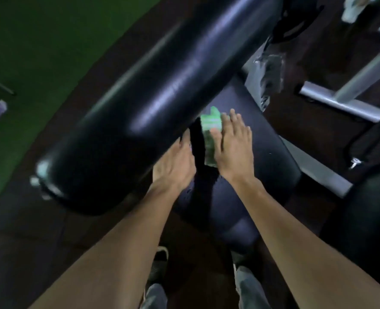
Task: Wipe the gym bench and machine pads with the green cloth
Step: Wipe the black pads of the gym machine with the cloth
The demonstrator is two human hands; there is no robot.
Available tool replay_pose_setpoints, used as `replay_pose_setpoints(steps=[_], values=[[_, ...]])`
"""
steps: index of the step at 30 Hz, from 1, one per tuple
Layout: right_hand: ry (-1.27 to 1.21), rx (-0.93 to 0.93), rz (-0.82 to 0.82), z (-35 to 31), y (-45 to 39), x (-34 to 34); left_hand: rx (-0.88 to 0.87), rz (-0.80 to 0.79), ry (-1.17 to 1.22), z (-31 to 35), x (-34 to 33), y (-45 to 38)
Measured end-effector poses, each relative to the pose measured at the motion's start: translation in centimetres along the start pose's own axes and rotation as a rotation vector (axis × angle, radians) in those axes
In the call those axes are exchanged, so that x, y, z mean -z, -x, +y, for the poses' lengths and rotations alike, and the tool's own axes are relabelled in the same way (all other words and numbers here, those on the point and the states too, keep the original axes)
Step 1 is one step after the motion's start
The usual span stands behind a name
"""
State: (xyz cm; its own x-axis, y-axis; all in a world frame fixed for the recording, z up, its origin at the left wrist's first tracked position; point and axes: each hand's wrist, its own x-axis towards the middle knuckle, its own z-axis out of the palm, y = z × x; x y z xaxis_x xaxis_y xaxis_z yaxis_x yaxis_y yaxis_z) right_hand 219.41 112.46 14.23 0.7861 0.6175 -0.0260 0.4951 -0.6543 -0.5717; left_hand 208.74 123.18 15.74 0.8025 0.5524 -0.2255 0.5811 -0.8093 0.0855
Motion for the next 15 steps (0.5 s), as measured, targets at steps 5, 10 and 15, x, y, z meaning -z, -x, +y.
replay_pose_setpoints(steps=[5, 10, 15], values=[[0.17, 0.271, -0.107, 5.2, -3.5, -5.7, 0.019, 0.204, -0.174, -1.1, -5.3, -2.5], [0.142, 0.006, 0.176, 2.9, -8.9, -6.7, 0.047, 0.258, -0.147, -1.2, -6.4, -2.6], [0.176, 0.313, -0.013, 5.6, -0.8, -6.9, 0.067, 0.274, -0.094, -1.1, -6.4, -2.6]])
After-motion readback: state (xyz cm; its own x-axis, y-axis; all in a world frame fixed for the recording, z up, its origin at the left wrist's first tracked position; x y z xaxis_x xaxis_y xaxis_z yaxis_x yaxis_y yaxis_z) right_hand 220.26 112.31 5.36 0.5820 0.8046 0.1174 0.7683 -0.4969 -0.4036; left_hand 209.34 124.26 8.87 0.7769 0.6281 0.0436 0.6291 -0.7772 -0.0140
